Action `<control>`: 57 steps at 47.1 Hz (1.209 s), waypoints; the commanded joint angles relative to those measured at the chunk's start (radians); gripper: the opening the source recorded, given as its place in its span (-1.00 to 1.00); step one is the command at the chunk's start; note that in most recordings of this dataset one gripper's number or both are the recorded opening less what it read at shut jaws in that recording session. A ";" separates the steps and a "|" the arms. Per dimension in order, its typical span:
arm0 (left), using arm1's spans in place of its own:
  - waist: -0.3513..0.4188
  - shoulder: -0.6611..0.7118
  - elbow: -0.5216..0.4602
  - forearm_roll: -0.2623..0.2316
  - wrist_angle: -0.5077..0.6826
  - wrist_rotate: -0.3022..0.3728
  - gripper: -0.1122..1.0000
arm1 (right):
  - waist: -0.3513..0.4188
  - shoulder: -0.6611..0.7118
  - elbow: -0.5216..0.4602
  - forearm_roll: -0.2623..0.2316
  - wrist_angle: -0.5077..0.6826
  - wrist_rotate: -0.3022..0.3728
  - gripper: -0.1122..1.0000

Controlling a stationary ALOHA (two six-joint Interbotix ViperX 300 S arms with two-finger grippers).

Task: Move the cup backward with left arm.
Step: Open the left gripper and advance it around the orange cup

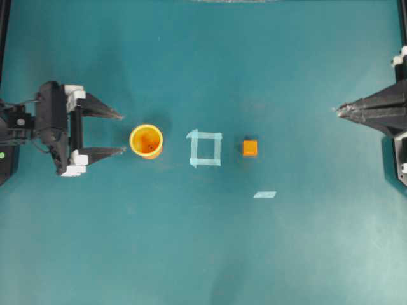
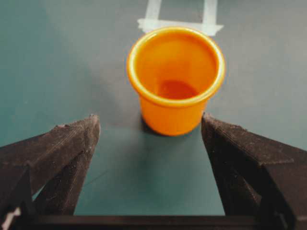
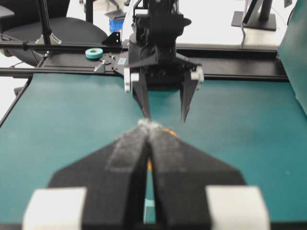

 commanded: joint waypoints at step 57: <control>-0.028 0.206 -0.172 0.002 -0.037 0.005 0.68 | -0.003 -0.011 -0.044 -0.002 0.003 -0.005 -0.81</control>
